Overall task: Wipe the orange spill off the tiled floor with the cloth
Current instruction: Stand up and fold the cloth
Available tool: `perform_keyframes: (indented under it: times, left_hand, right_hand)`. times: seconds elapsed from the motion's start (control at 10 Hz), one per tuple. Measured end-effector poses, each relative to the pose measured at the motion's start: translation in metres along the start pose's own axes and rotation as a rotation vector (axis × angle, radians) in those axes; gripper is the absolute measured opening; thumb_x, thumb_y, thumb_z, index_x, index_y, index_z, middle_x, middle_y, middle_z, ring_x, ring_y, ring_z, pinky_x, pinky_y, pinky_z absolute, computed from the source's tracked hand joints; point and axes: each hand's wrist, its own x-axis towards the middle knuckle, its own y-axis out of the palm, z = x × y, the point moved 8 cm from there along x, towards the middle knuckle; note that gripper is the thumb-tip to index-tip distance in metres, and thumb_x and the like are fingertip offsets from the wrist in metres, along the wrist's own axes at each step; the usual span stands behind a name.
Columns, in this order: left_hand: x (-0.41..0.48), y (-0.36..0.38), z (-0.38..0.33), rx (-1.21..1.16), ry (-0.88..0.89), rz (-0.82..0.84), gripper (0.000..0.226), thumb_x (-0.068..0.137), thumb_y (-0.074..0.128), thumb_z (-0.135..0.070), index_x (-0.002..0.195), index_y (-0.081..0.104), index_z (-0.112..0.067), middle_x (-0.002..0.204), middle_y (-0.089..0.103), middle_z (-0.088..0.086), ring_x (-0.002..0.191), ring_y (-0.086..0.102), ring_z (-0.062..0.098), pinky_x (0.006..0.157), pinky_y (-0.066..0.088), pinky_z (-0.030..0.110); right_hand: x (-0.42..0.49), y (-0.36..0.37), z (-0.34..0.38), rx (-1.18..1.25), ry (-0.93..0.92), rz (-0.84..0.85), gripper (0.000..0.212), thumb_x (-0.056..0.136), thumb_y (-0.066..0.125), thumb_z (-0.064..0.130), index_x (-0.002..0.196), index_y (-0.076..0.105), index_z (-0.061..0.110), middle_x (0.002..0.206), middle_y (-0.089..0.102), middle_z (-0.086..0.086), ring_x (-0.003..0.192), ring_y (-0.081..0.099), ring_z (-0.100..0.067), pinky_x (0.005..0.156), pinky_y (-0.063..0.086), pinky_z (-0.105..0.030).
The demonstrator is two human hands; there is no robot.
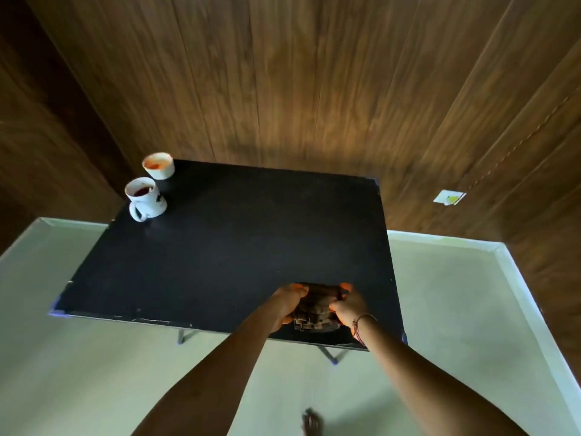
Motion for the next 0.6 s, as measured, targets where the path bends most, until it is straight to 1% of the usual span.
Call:
perform_keyframes:
  times: [0.1, 0.2, 0.3, 0.4, 0.5, 0.6]
  left_hand:
    - [0.022, 0.014, 0.009, -0.010, -0.059, -0.006, 0.017, 0.100, 0.044, -0.026, 0.111, 0.057, -0.027, 0.121, 0.055, 0.004, 0.111, 0.051, 0.021, 0.093, 0.043, 0.039]
    - [0.031, 0.022, 0.009, 0.020, -0.075, -0.006, 0.019, 0.100, 0.042, -0.026, 0.111, 0.057, -0.025, 0.114, 0.054, 0.003, 0.106, 0.051, 0.021, 0.089, 0.042, 0.036]
    - [0.036, 0.019, 0.006, 0.123, -0.046, -0.033, 0.025, 0.100, 0.039, -0.026, 0.116, 0.057, -0.017, 0.104, 0.053, 0.005, 0.095, 0.049, 0.019, 0.084, 0.040, 0.034]
    - [0.028, 0.006, -0.003, 0.232, 0.027, -0.084, 0.027, 0.101, 0.035, -0.023, 0.102, 0.059, -0.011, 0.094, 0.052, 0.008, 0.080, 0.046, 0.015, 0.071, 0.038, 0.028]
    - [0.006, -0.017, -0.011, 0.389, 0.138, -0.157, 0.024, 0.102, 0.033, -0.019, 0.095, 0.056, -0.015, 0.084, 0.050, 0.004, 0.071, 0.045, 0.011, 0.060, 0.037, 0.023]
    - [-0.024, -0.044, -0.027, 0.493, 0.348, -0.266, 0.028, 0.101, 0.043, -0.027, 0.124, 0.056, -0.019, 0.116, 0.058, 0.005, 0.099, 0.058, 0.020, 0.084, 0.050, 0.034]
  right_hand:
    - [0.018, -0.004, -0.028, -0.012, 0.054, -0.010, 0.033, 0.087, 0.061, 0.005, 0.119, 0.054, 0.013, 0.097, 0.067, -0.005, 0.089, 0.067, -0.023, 0.076, 0.059, -0.043]
    - [0.022, -0.012, -0.036, -0.057, 0.072, -0.021, 0.031, 0.089, 0.061, 0.005, 0.118, 0.053, 0.013, 0.093, 0.066, -0.001, 0.084, 0.066, -0.020, 0.068, 0.059, -0.037]
    - [0.027, -0.013, -0.034, -0.136, 0.055, -0.036, 0.041, 0.088, 0.062, 0.004, 0.125, 0.050, 0.018, 0.103, 0.066, -0.004, 0.094, 0.065, -0.024, 0.072, 0.055, -0.031]
    - [0.021, -0.015, -0.021, -0.299, -0.007, -0.071, 0.032, 0.086, 0.063, 0.009, 0.115, 0.054, 0.019, 0.103, 0.068, -0.003, 0.098, 0.066, -0.027, 0.083, 0.056, -0.041]
    - [0.000, -0.013, -0.004, -0.358, -0.063, -0.084, 0.048, 0.085, 0.068, 0.015, 0.130, 0.051, 0.016, 0.120, 0.065, -0.007, 0.111, 0.062, -0.028, 0.092, 0.052, -0.035]
    - [-0.031, -0.016, 0.045, -0.291, -0.235, -0.159, 0.050, 0.086, 0.070, 0.019, 0.132, 0.052, 0.011, 0.129, 0.060, -0.010, 0.119, 0.056, -0.027, 0.098, 0.044, -0.032]
